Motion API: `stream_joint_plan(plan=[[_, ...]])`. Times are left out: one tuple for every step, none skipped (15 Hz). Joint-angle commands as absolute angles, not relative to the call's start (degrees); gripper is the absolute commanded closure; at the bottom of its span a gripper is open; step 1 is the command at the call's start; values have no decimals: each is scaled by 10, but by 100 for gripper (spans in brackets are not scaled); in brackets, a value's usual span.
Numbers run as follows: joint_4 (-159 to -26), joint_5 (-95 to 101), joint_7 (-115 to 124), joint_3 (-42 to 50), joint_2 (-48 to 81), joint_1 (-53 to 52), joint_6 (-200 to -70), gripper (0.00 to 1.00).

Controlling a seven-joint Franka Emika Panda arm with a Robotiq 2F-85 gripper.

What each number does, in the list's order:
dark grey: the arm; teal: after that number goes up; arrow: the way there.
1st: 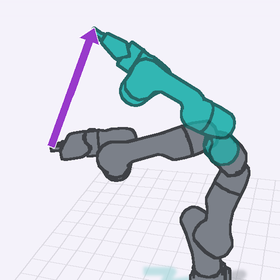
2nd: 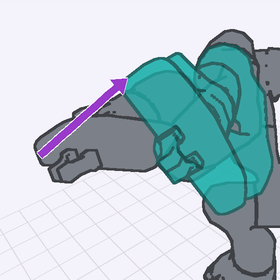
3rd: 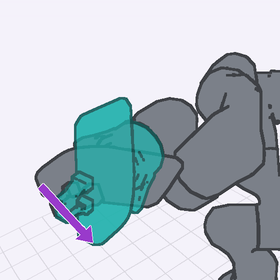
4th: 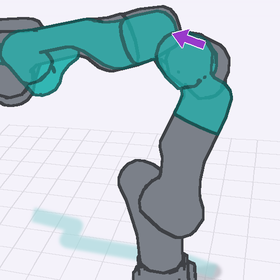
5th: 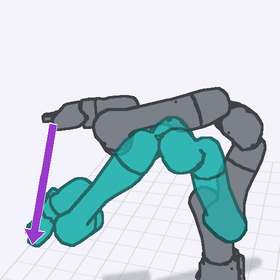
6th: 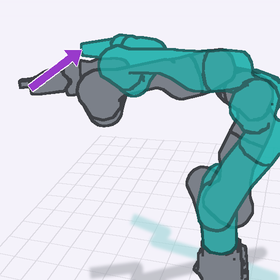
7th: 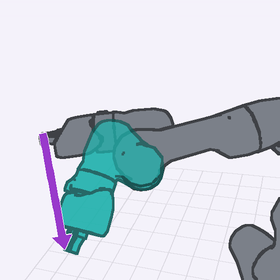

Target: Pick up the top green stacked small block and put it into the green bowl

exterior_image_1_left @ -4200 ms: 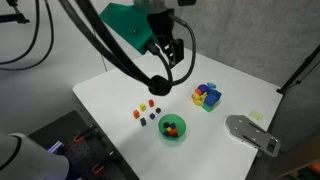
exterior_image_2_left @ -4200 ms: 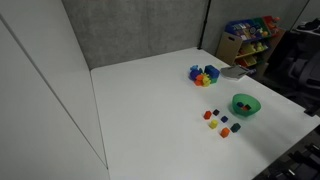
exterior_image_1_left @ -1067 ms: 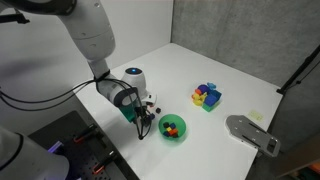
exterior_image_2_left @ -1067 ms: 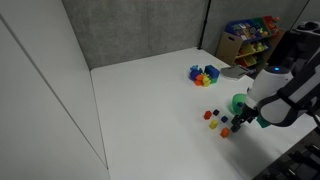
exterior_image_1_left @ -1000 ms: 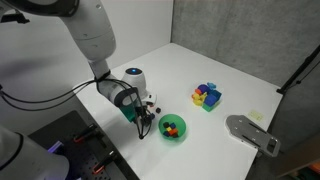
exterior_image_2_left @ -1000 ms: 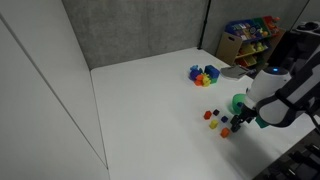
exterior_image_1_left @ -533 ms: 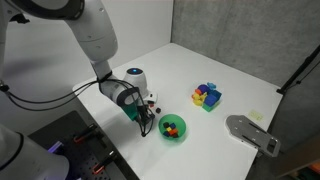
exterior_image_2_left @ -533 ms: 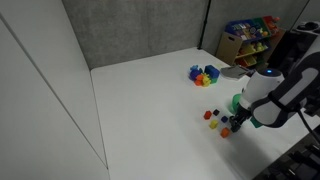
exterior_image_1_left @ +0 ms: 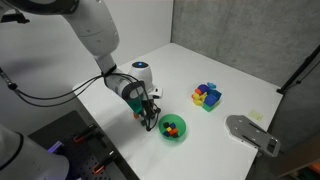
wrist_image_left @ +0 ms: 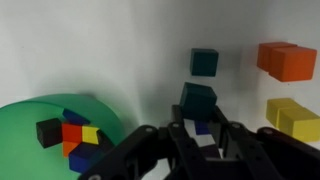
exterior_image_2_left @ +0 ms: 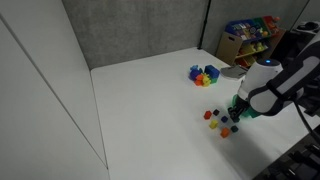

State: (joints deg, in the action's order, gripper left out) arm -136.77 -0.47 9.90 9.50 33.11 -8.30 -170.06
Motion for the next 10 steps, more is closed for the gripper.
stream_joint_plan(plan=[[-1346, -11, 99, 89, 289, -59, -1648, 90], [-1338, -10, 101, 92, 284, -57, -1641, 90], [-1329, -6, 105, 99, 281, -55, -1635, 90], [-1321, -3, 107, 103, 278, -51, -1631, 90], [-1311, -1, 110, 111, 278, -46, -1628, 90], [-1303, 3, 112, 120, 277, -43, -1626, 90], [-1297, 5, 113, 127, 278, -40, -1625, 90], [-1291, 9, 116, 139, 280, -39, -1624, 90], [-1287, 13, 119, 149, 283, -38, -1626, 90], [-1285, 17, 121, 160, 287, -37, -1628, 90]])
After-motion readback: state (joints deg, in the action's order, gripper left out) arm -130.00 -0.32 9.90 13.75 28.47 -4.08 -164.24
